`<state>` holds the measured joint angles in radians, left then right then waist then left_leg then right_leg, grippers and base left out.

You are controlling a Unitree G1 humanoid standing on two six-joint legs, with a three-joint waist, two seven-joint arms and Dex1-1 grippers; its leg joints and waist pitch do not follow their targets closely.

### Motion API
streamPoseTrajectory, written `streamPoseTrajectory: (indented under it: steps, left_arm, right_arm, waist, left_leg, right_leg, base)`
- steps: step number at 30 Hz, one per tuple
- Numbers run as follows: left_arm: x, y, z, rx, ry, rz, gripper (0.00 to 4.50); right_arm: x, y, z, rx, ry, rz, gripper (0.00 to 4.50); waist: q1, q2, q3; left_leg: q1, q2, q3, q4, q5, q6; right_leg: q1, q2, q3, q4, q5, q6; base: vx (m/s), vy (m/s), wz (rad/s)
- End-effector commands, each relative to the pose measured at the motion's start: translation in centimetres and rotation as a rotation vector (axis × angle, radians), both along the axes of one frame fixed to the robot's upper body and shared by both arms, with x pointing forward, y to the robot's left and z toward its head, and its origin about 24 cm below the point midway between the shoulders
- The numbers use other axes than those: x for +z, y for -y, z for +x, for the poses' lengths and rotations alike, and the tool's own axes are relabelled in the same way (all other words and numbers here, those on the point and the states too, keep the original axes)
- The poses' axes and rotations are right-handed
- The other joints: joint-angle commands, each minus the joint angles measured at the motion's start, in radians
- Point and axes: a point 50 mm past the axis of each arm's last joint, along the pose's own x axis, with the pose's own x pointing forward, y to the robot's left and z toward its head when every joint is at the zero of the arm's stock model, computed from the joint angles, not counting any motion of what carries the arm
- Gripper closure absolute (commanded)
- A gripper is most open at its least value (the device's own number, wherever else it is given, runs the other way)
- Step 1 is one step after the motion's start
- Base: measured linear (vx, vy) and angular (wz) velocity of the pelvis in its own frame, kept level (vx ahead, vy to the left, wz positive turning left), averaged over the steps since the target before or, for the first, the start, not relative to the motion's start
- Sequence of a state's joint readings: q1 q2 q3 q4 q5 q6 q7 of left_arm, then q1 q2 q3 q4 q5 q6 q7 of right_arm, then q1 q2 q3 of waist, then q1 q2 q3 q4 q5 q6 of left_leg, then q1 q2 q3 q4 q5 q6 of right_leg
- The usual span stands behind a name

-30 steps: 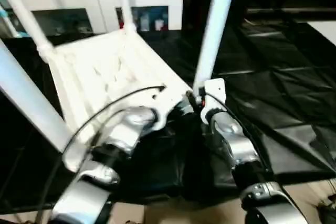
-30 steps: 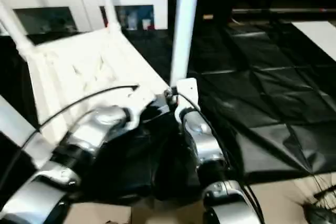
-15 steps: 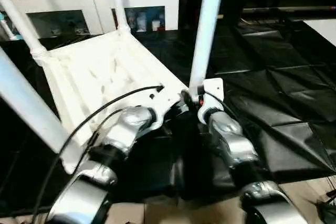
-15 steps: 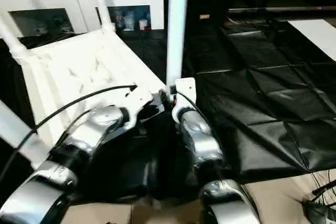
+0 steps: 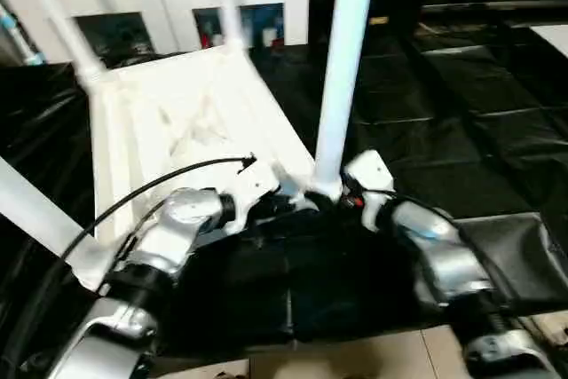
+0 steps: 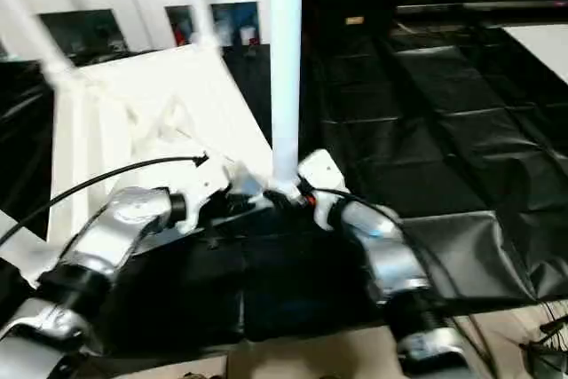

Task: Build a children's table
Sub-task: Rotate leg to tighten

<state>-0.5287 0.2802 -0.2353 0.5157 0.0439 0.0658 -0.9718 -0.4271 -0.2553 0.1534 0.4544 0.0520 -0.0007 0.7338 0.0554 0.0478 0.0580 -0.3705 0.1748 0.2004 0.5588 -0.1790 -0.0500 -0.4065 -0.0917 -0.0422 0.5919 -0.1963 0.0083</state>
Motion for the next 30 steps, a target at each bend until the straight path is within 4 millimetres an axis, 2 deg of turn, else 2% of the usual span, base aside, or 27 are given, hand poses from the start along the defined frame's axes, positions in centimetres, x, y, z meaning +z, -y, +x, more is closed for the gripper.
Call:
streamPoseTrajectory:
  steps: [1,5,8,9,13,14,19,23,30]
  left_arm:
    - [-1.1,0.4,-1.0,-0.032,-0.066,-0.065,4.5]
    - [-0.9,0.3,-1.4,-0.078,-0.083,-0.076,4.5]
    - [-0.9,0.3,-1.9,-0.117,-0.103,-0.077,4.5]
    - [-0.9,0.3,-2.0,-0.123,-0.108,-0.076,4.5]
    - [-1.0,0.2,-2.0,-0.123,-0.111,-0.07,4.5]
    - [-1.0,0.2,-2.0,-0.124,-0.111,-0.067,4.5]
    - [-1.0,0.0,-2.0,-0.123,-0.114,-0.057,4.5]
    - [-1.0,-0.2,-2.0,-0.121,-0.116,-0.047,4.5]
    - [-1.2,-0.2,-2.0,-0.112,-0.116,-0.039,4.5]
  right_arm:
    - [0.4,-0.4,-0.3,0.055,-0.003,0.015,0.89]
    - [0.3,-0.1,-0.7,0.122,-0.024,0.009,0.89]
    - [0.5,-0.1,-0.8,0.153,-0.029,0.031,0.89]
    - [0.5,-0.1,-0.8,0.159,-0.032,0.038,1.16]
    - [0.4,0.0,-0.9,0.163,-0.036,0.034,1.33]
    - [0.4,0.0,-0.9,0.164,-0.04,0.034,1.59]
    - [0.1,0.2,-1.0,0.175,-0.049,0.027,1.79]
    - [-0.1,0.2,-1.1,0.182,-0.052,0.019,1.81]
    - [-0.4,0.1,-1.1,0.165,-0.061,0.024,1.81]
  waist:
    - [0.001,-0.023,-0.044]
    - [0.004,-0.025,-0.045]
    - [0.006,-0.027,-0.047]
    - [0.007,-0.026,-0.047]
    - [0.009,-0.025,-0.047]
    - [0.008,-0.024,-0.047]
    - [0.008,-0.025,-0.048]
    - [0.009,-0.025,-0.051]
    - [0.01,-0.025,-0.052]
  left_leg:
    - [0.004,0.054,-0.02,-0.056,-0.177,0.134]
    - [0.004,0.055,-0.019,-0.055,-0.176,0.131]
    - [0.003,0.054,-0.018,-0.05,-0.139,0.144]
    - [0.002,0.054,-0.018,-0.05,-0.129,0.15]
    - [0.002,0.054,-0.018,-0.048,-0.126,0.156]
    - [0.001,0.054,-0.018,-0.049,-0.133,0.152]
    - [0.002,0.053,-0.019,-0.048,-0.14,0.143]
    - [0.002,0.052,-0.018,-0.045,-0.117,0.152]
    - [0.002,0.052,-0.019,-0.043,-0.118,0.155]
  right_leg:
    - [0.043,-0.05,0.036,-0.066,-0.125,-0.259]
    - [0.044,-0.052,0.037,-0.064,-0.124,-0.26]
    - [0.045,-0.052,0.036,-0.058,-0.076,-0.27]
    - [0.046,-0.052,0.036,-0.056,-0.061,-0.274]
    - [0.045,-0.051,0.035,-0.055,-0.058,-0.279]
    - [0.045,-0.051,0.034,-0.056,-0.07,-0.276]
    - [0.046,-0.051,0.035,-0.056,-0.079,-0.273]
    - [0.048,-0.051,0.034,-0.052,-0.044,-0.278]
    - [0.048,-0.051,0.033,-0.051,-0.049,-0.282]
  base:
    - [0.0,0.0,0.0]
    - [0.0,0.0,0.0]
    - [0.0,0.0,0.0]
    - [0.0,0.0,0.0]
    - [0.0,0.0,0.0]
    - [0.0,0.0,0.0]
    - [0.0,0.0,0.0]
    - [0.0,0.0,0.0]
    - [0.0,0.0,0.0]
